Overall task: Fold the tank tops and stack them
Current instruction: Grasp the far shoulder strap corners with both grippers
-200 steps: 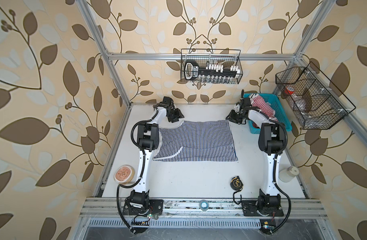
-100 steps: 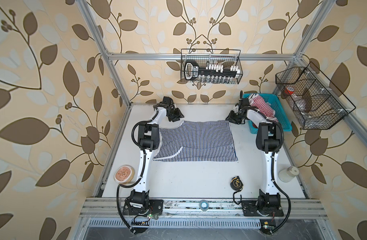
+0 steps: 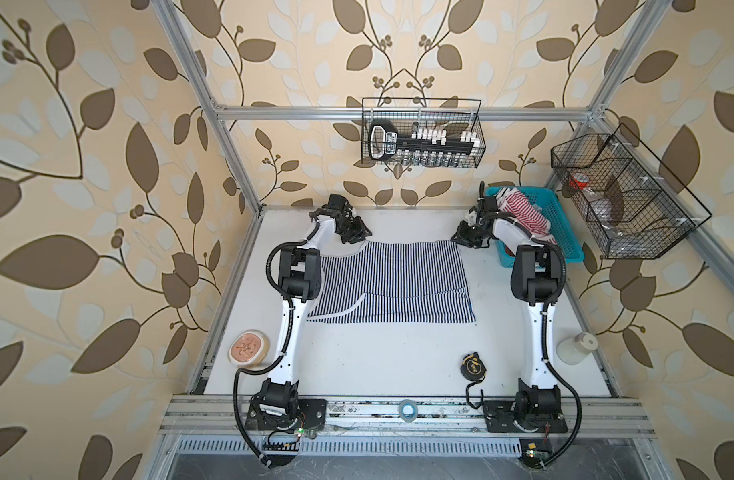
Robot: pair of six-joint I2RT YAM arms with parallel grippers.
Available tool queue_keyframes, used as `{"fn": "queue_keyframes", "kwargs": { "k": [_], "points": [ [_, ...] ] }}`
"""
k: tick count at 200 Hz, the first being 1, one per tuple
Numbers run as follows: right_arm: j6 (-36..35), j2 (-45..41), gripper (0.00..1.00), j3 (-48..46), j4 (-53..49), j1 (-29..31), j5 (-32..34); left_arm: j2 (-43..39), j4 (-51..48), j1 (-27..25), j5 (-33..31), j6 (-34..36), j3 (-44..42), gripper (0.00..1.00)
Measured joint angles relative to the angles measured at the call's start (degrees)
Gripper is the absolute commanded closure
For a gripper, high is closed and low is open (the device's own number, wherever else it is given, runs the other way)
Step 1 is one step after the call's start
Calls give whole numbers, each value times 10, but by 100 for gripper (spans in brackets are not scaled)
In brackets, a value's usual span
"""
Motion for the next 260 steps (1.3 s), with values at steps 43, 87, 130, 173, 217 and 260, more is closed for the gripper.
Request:
{"fn": "queue_keyframes", "kwargs": {
  "k": [43, 87, 130, 173, 217, 260],
  "points": [
    [0, 0, 85, 0, 0, -1, -2, 3, 0, 0, 2, -1, 2, 75],
    [0, 0, 87, 0, 0, -2, -4, 3, -4, 0, 5, 1, 3, 66],
    [0, 0, 85, 0, 0, -2, -5, 3, -11, 0, 8, 15, 9, 59],
    [0, 0, 94, 0, 0, -2, -7, 3, -17, 0, 9, 24, 9, 65],
    [0, 3, 98, 0, 2, -2, -9, 3, -27, 0, 9, 25, 9, 71],
    [0, 4, 100, 0, 2, -2, -9, 3, -38, 0, 8, 31, 7, 83]
  ]
}}
